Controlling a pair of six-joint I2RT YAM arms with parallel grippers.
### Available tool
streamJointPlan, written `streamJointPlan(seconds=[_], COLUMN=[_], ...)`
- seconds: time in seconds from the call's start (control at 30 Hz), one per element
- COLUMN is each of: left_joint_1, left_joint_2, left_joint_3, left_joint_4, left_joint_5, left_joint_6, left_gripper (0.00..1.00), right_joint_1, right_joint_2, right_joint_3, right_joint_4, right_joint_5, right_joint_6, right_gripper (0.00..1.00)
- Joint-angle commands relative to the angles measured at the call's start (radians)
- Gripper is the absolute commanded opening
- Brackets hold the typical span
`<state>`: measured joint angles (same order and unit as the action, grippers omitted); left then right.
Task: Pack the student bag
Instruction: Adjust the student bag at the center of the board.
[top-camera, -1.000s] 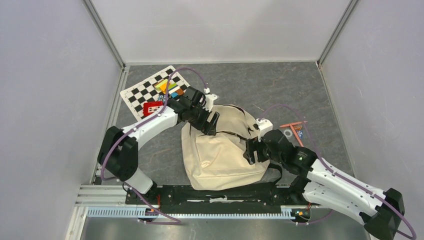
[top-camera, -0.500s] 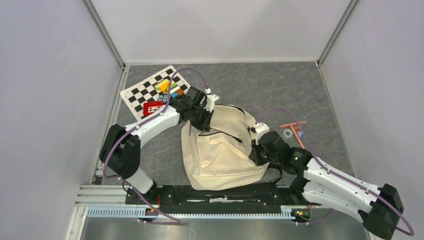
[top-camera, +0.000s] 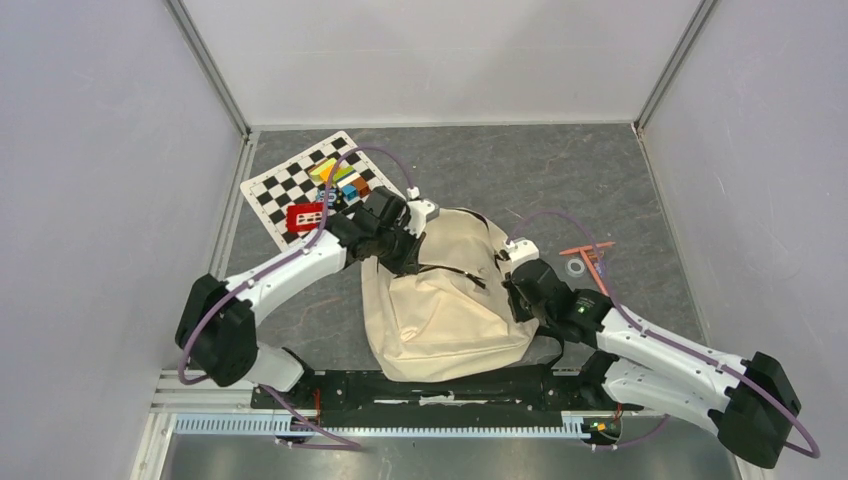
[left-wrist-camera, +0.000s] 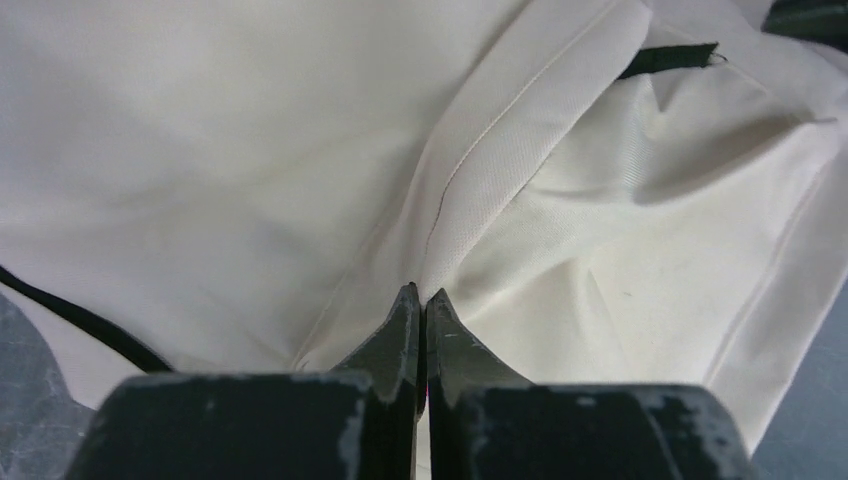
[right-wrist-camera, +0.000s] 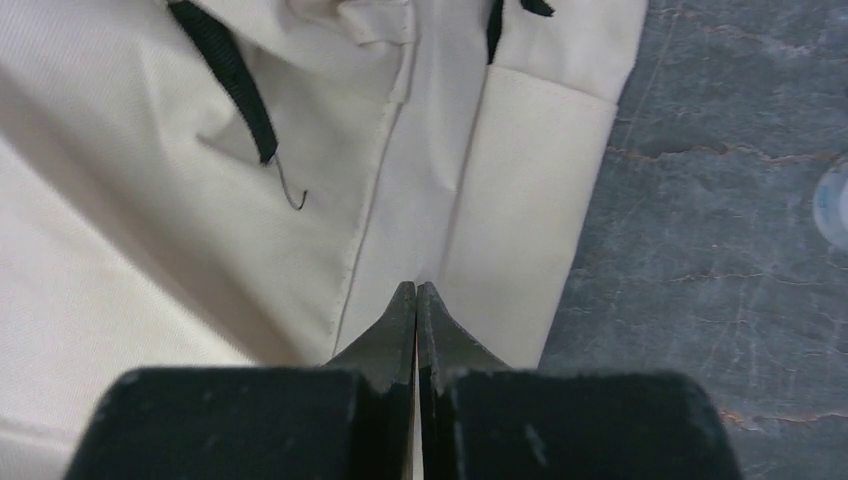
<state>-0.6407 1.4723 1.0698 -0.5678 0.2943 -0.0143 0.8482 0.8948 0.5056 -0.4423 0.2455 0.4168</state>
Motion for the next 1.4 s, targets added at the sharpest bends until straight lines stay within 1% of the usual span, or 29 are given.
streamJointPlan(seconds=[0.0,0.03,0.07,0.13,0.2,0.27,0.3,0.33,0.43,0.6,0.7,0.77,0.83,0.93,1.03,1.07,1.13,1.2,1.27,1.33,1.37], left_joint_1=[-0.030,-0.031,-0.033,-0.033,-0.033,-0.033,-0.033,-0.033,-0.033,-0.033,-0.033,-0.033,-0.033,-0.033,-0.033,-0.033,-0.033,-0.033,-0.033,-0.033,-0.033], left_joint_2=[-0.106,-0.128,-0.147,-0.195,-0.240,-0.259,-0.259,-0.255,-0.239,-0.242,-0.246,-0.247,-0.249,-0.253,-0.255,-0.256,-0.261,-0.264,-0.268,-0.267,-0.268], left_joint_3=[-0.070,-0.090,-0.110,-0.160,-0.211,-0.236,-0.240,-0.242,-0.243,-0.257,-0.264,-0.269,-0.274,-0.281,-0.282,-0.283,-0.284,-0.284,-0.284,-0.284,-0.283], left_joint_4=[-0.025,-0.019,-0.008,0.035,0.077,0.098,0.100,0.098,0.103,0.143,0.158,0.167,0.170,0.172,0.167,0.163,0.161,0.160,0.159,0.160,0.159], left_joint_5=[0.028,0.028,0.030,0.031,0.026,0.024,0.022,0.017,0.006,-0.002,-0.004,-0.006,-0.006,-0.007,-0.010,-0.012,-0.015,-0.020,-0.020,-0.015,-0.004], left_joint_6=[-0.091,-0.115,-0.139,-0.197,-0.249,-0.272,-0.275,-0.275,-0.279,-0.301,-0.310,-0.315,-0.320,-0.322,-0.322,-0.321,-0.320,-0.320,-0.320,-0.320,-0.319], left_gripper=[0.02,0.02,0.02,0.02,0.02,0.02,0.02,0.02,0.02,0.02,0.02,0.02,0.02,0.02,0.02,0.02,0.02,0.02,0.02,0.02,0.02], right_joint_1=[-0.002,-0.003,-0.003,-0.003,-0.004,-0.005,-0.005,-0.004,-0.004,-0.004,-0.005,-0.004,-0.004,-0.004,-0.004,-0.004,-0.005,-0.004,-0.004,-0.005,-0.004], right_joint_2=[0.020,0.021,0.019,0.010,-0.018,-0.056,-0.081,-0.101,-0.178,-0.273,-0.339,-0.381,-0.406,-0.411,-0.392,-0.385,-0.373,-0.368,-0.371,-0.377,-0.378], right_joint_3=[0.102,0.118,0.134,0.153,0.159,0.159,0.156,0.152,0.119,0.027,-0.034,-0.064,-0.082,-0.098,-0.115,-0.121,-0.127,-0.130,-0.133,-0.135,-0.137], right_joint_4=[-0.005,-0.032,-0.059,-0.122,-0.178,-0.236,-0.255,-0.272,-0.287,-0.272,-0.239,-0.236,-0.247,-0.253,-0.223,-0.210,-0.178,-0.150,-0.116,-0.081,-0.065], right_joint_5=[0.111,0.128,0.144,0.164,0.173,0.168,0.158,0.144,0.090,-0.024,-0.097,-0.115,-0.104,-0.097,-0.130,-0.143,-0.157,-0.164,-0.166,-0.152,-0.133], right_joint_6=[-0.021,-0.015,-0.008,0.016,0.052,0.106,0.137,0.168,0.256,0.399,0.486,0.523,0.538,0.545,0.544,0.542,0.535,0.533,0.531,0.526,0.521], right_gripper=[0.01,0.09,0.24,0.42,0.60,0.74,0.80,0.83,0.87,0.86,0.79,0.75,0.74,0.75,0.75,0.72,0.67,0.57,0.44,0.26,0.20])
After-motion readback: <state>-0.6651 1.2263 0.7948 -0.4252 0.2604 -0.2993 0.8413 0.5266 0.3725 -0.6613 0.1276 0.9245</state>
